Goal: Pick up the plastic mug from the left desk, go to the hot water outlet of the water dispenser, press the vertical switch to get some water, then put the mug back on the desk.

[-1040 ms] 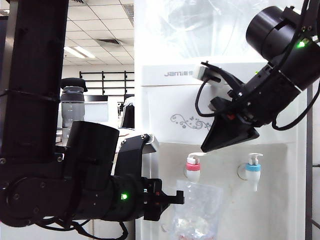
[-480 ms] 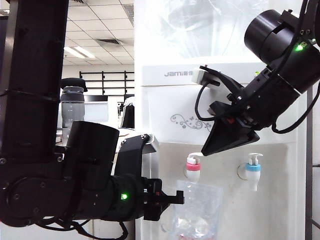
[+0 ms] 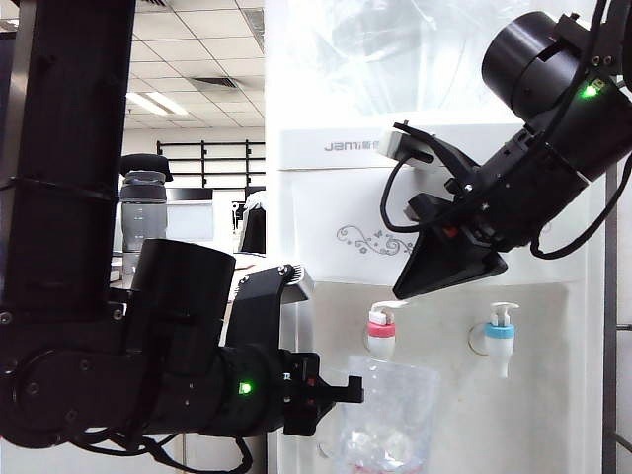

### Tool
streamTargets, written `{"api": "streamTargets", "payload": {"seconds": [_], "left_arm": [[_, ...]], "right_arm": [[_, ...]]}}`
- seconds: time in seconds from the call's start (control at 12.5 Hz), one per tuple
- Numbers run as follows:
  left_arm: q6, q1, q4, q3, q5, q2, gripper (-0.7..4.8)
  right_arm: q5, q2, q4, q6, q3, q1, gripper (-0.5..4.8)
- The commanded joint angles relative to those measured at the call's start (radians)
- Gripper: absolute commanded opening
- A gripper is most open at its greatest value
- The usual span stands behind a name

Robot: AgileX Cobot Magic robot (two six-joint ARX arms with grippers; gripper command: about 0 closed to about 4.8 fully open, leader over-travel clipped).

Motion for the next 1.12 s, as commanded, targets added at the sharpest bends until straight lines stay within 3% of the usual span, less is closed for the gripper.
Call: {"api": "streamTargets", "payload": {"seconds": [0.08, 0.24, 1.12], "left_arm": [[-0.010, 0.010, 0.042, 0.006, -0.050, -0.009, -0.05], [-0.010, 0.010, 0.042, 0.006, -0.050, -0.008, -0.05], [-0.010, 0.010, 0.042, 0.006, -0.050, -0.008, -0.05]], "right_arm": [[0.114, -0.009, 0.075, 0.027, 0.010, -0.003, -0.06], [0.159, -0.009, 0.084, 0.025, 0.010, -0.003, -0.05], [0.155, 0.011, -0.017, 0.024, 0.009, -0.003, -0.05]]}}
